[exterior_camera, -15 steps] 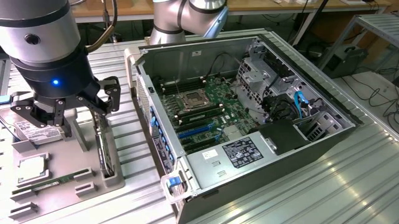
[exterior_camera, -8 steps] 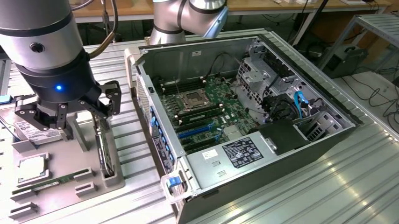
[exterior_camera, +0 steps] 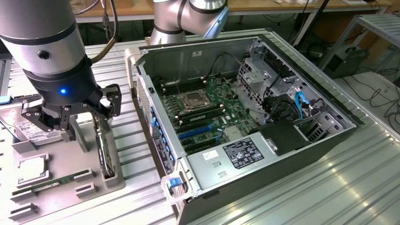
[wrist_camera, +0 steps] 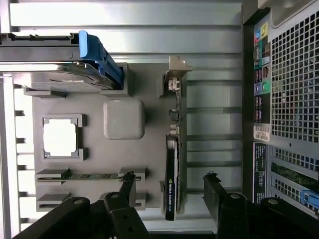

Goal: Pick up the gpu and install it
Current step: 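Pick up the gpu and move the gpu toward the slot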

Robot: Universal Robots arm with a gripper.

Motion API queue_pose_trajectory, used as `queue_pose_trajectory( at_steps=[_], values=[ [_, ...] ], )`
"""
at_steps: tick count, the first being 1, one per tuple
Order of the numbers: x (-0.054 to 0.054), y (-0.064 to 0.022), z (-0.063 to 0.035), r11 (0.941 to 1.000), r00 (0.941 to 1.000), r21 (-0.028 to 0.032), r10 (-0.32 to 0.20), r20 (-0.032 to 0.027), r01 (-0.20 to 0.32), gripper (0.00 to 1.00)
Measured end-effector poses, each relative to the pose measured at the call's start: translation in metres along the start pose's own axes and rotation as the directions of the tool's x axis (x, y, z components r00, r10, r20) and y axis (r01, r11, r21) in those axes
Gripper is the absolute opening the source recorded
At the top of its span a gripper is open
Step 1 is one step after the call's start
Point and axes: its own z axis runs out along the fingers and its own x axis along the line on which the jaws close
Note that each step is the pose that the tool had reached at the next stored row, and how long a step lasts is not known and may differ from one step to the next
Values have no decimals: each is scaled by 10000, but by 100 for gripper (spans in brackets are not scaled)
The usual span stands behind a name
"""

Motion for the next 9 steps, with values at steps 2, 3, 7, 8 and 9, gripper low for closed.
queue_pose_trajectory(
  at_steps=[2,3,7,8,9],
  values=[
    [1,5,36,10000,10000,16,1,-1,-1,66],
    [1,4,53,10000,10000,21,-1,-2,1,66],
    [4,1,162,10000,10000,28,-1,-1,1,66],
    [5,1,187,10000,10000,29,0,0,0,66],
    [5,1,209,10000,10000,28,0,0,0,66]
  ],
)
